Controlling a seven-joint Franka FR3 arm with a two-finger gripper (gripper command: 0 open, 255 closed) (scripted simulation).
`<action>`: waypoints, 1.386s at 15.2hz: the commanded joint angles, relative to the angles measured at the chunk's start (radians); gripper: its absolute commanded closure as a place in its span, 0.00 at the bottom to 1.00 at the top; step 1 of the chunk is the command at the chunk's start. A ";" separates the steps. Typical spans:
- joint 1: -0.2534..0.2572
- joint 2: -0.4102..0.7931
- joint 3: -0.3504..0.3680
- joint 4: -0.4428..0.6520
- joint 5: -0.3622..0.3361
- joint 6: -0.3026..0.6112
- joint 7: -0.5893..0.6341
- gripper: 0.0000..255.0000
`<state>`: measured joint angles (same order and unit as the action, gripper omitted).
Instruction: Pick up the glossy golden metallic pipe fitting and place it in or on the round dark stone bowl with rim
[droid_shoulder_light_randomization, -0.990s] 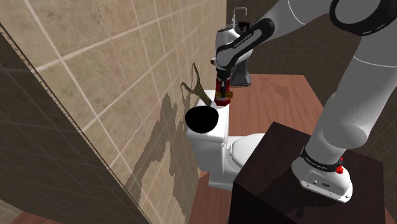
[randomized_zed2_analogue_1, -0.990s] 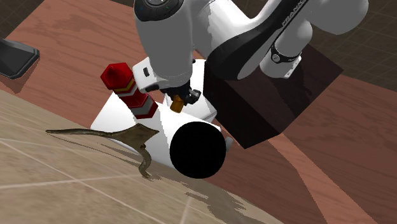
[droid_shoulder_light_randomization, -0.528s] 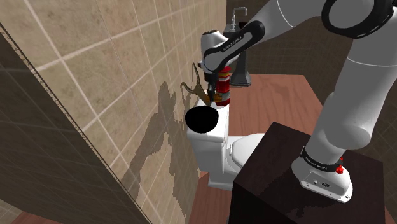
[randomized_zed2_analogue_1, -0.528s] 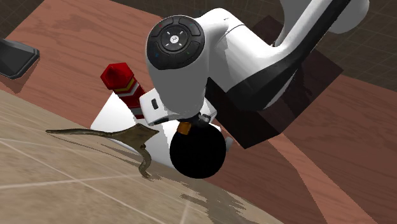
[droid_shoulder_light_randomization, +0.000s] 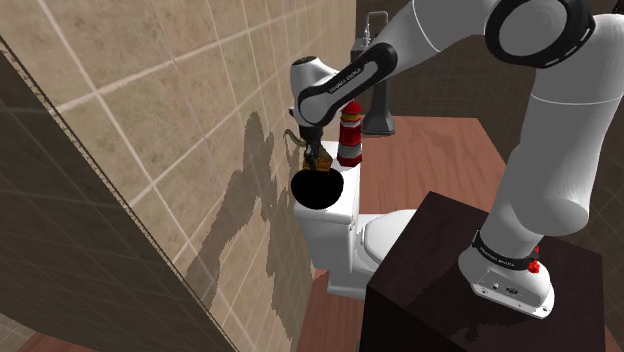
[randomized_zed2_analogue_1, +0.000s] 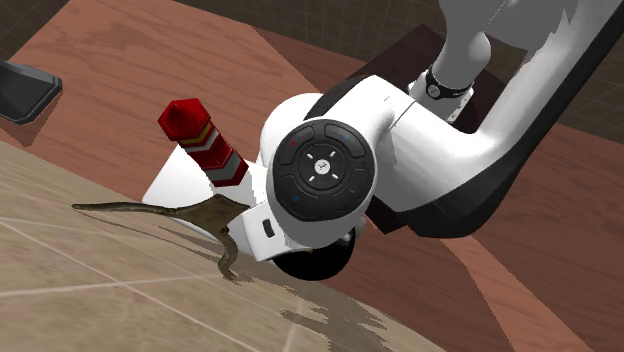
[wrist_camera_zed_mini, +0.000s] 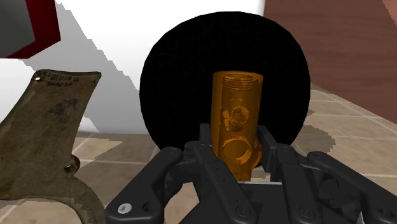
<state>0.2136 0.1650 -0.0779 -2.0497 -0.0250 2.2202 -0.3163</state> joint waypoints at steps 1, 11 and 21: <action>0.001 0.015 0.001 -0.005 0.001 0.020 0.003 1.00; -0.001 0.092 0.003 -0.045 0.006 0.137 0.003 1.00; -0.001 0.093 0.003 -0.044 0.006 0.136 0.003 0.00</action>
<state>0.2130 0.2575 -0.0752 -2.0932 -0.0192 2.3565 -0.3134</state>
